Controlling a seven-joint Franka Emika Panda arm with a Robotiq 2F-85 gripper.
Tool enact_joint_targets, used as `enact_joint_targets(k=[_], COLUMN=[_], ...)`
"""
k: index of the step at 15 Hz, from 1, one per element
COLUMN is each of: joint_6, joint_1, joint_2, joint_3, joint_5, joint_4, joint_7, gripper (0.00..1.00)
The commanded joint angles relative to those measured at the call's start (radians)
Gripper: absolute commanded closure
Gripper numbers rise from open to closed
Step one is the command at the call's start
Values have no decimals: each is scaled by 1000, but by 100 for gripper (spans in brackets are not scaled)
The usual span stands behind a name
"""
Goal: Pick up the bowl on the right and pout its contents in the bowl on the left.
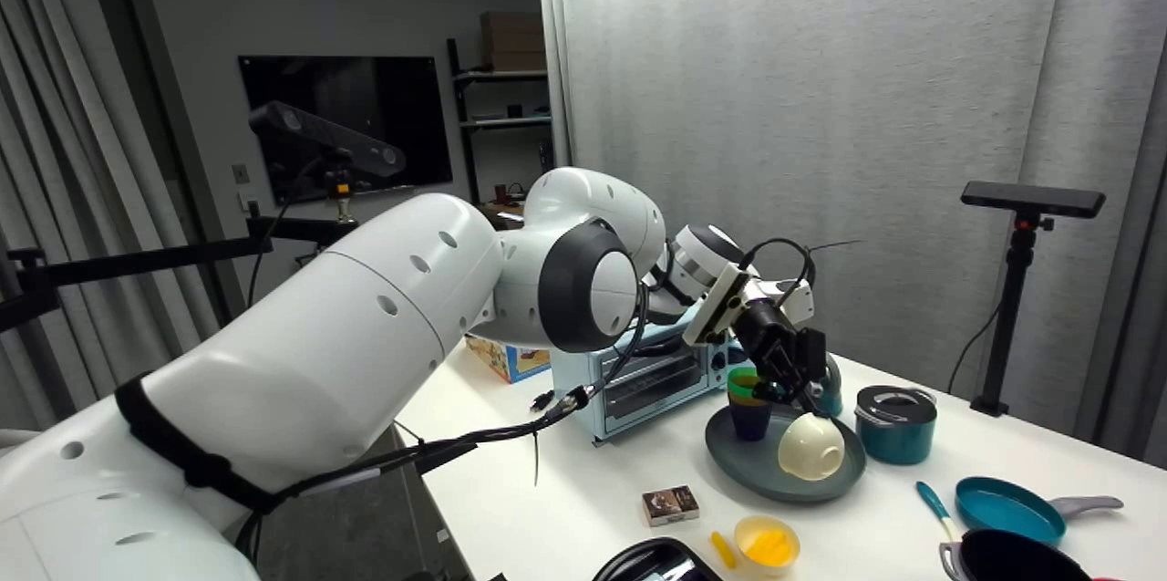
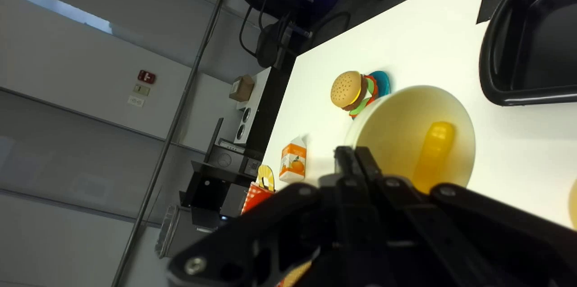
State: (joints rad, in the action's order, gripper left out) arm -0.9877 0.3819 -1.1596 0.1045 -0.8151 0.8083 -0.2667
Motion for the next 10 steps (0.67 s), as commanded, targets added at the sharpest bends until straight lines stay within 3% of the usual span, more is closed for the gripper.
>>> enact_joint_targets(k=[1,10], joint_6=[-10,11], joint_1=[-9,15], joint_2=[-38,-78], joint_3=[-8,2], joint_5=[26,-2], joint_4=[-67,-64], joint_7=[-20,-9], gripper=[99,99])
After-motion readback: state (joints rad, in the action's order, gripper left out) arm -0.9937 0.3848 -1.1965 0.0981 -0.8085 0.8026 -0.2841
